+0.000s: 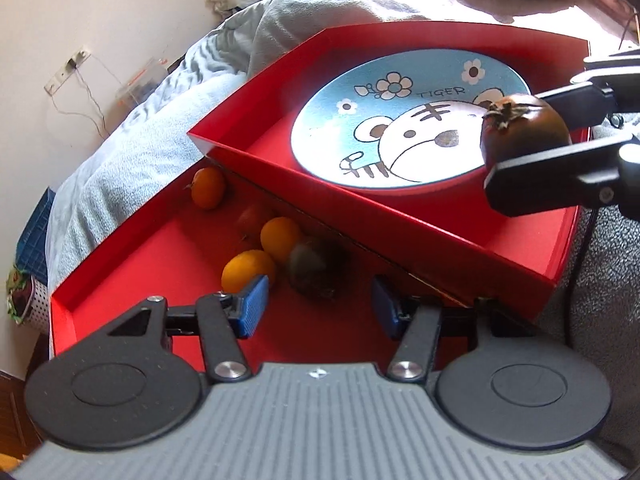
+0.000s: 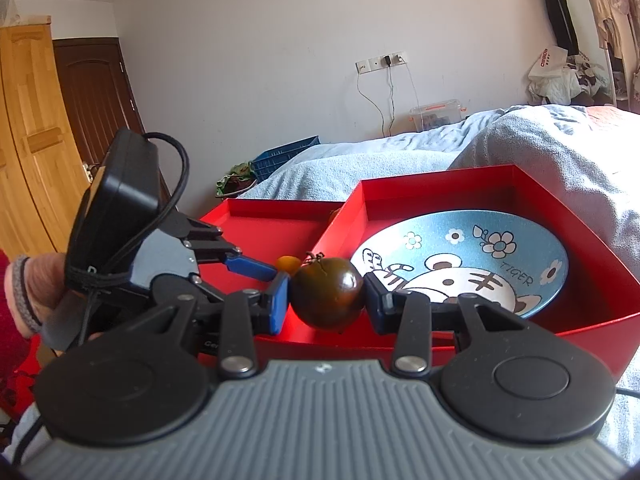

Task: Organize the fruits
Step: 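Grasp the second dark tomato with the left gripper while the right holds its tomato above the plate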

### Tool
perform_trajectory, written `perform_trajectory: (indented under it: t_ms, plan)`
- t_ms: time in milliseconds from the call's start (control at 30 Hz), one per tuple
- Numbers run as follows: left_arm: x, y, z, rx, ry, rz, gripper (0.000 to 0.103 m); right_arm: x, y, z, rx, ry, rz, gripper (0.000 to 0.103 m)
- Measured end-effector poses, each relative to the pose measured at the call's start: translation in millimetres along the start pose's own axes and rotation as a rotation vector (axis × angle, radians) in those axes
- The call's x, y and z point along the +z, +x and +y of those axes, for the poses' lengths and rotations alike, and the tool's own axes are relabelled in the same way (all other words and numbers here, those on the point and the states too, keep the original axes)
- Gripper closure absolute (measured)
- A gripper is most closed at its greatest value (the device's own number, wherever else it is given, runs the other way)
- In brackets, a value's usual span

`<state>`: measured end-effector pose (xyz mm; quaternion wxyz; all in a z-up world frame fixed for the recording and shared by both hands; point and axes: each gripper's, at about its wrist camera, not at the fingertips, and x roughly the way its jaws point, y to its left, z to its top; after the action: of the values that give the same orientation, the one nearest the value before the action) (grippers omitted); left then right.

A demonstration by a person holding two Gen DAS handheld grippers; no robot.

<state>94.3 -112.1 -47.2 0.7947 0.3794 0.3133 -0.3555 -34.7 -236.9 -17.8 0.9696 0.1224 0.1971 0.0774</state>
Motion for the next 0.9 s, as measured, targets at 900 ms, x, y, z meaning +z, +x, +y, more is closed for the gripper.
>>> perform_trajectory:
  t_ms: [900]
  plan:
    - [-4, -9, 4, 0.16, -0.129, -0.007, 0.063, -3, -8, 2, 0.008, -0.012, -0.037, 0.06]
